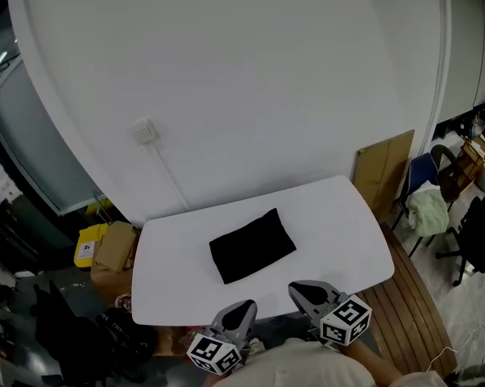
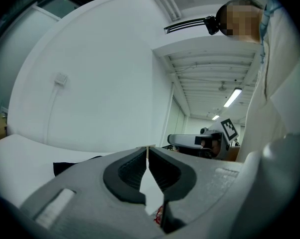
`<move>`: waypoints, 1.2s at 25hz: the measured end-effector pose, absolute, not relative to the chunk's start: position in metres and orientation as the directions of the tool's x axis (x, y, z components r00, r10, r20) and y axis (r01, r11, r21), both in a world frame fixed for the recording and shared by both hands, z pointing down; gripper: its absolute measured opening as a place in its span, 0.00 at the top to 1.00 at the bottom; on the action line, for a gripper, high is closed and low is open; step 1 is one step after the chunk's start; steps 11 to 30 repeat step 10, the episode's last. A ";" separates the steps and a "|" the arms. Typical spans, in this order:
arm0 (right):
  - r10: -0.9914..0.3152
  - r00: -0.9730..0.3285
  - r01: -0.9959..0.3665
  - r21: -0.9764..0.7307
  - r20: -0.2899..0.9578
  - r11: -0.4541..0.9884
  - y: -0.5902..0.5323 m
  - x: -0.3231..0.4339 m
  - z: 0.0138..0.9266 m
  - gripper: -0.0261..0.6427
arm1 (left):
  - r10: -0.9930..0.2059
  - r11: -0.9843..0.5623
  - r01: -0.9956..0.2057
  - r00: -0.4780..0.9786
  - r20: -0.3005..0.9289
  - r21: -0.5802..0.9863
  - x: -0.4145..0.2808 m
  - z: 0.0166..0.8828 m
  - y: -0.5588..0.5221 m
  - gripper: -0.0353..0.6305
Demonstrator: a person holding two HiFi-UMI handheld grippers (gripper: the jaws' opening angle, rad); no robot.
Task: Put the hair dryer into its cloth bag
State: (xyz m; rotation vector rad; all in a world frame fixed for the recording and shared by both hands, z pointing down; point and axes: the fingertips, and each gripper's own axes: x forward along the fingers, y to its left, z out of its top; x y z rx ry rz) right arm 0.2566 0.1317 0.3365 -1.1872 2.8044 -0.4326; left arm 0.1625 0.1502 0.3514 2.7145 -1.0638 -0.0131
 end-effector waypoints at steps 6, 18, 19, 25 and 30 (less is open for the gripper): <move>-0.722 -0.691 -0.699 -0.293 0.042 0.652 0.134 0.265 0.336 0.94 | -0.663 -0.712 -0.666 0.742 0.097 0.221 0.168 0.359 0.160 0.92; -0.719 -0.693 -0.696 -0.316 0.058 0.645 0.141 0.265 0.341 0.94 | -0.657 -0.708 -0.665 0.744 0.122 0.238 0.170 0.364 0.168 0.92; -0.719 -0.693 -0.696 -0.316 0.058 0.645 0.141 0.265 0.341 0.94 | -0.657 -0.708 -0.665 0.744 0.122 0.238 0.170 0.364 0.168 0.92; -0.719 -0.693 -0.696 -0.316 0.058 0.645 0.141 0.265 0.341 0.94 | -0.657 -0.708 -0.665 0.744 0.122 0.238 0.170 0.364 0.168 0.92; -0.719 -0.693 -0.696 -0.316 0.058 0.645 0.141 0.265 0.341 0.94 | -0.657 -0.708 -0.665 0.744 0.122 0.238 0.170 0.364 0.168 0.92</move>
